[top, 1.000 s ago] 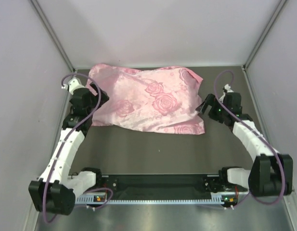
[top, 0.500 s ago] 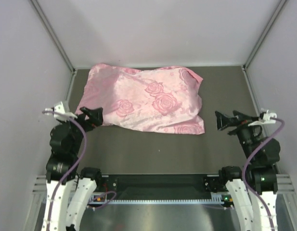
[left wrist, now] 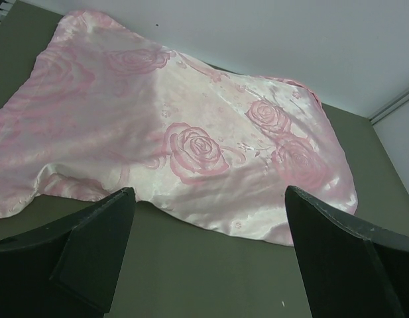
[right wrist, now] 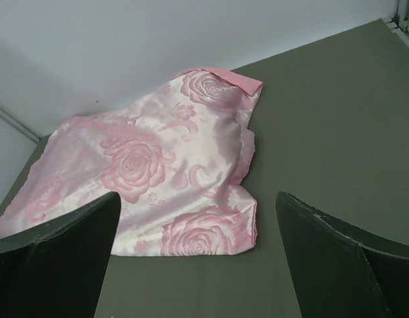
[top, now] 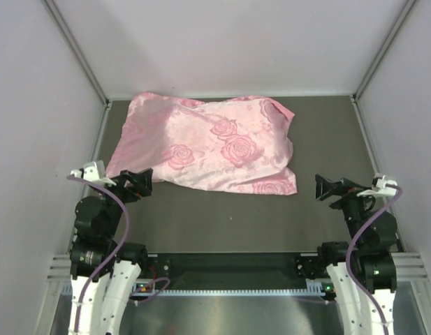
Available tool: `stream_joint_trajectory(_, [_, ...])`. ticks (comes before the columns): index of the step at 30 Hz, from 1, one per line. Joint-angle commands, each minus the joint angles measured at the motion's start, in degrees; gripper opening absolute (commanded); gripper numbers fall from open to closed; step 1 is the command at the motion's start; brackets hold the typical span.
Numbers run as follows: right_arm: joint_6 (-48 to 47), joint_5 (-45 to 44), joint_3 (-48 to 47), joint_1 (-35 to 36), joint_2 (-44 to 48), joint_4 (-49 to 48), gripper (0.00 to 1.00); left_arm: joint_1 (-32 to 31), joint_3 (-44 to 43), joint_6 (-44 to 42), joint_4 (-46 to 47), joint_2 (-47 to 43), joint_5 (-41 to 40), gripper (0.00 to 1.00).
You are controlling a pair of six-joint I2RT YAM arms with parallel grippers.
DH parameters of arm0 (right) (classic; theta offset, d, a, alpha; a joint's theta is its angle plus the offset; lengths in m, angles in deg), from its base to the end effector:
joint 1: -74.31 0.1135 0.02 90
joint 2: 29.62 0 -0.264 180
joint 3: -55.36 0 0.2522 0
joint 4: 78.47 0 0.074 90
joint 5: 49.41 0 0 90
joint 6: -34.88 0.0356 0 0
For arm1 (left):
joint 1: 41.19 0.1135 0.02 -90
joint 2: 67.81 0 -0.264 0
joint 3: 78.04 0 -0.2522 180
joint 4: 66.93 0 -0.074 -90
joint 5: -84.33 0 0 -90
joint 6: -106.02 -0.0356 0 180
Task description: Put the pillow into the pillowcase
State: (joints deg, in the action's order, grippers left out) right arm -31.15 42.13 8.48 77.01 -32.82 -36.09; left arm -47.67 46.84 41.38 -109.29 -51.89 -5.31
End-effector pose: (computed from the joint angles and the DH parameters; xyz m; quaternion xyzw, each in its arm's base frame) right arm 0.0483 0.0032 0.3049 0.1196 0.6887 0.1741 0.6936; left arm 0.0705 -0.0082 0.3393 -0.1170 0.7168 -0.1907 0.6603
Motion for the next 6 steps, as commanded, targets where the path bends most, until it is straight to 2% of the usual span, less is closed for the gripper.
stream_joint_trajectory(1, [-0.7,-1.3,-2.2,-0.2,-1.6,-0.2,1.00,-0.1,0.0,-0.7,1.4,0.8,0.2,0.99])
stream_joint_trajectory(6, [0.2,-1.4,-1.7,-0.2,-2.2,-0.4,1.00,-0.2,0.1,-0.7,1.3,0.6,0.2,0.99])
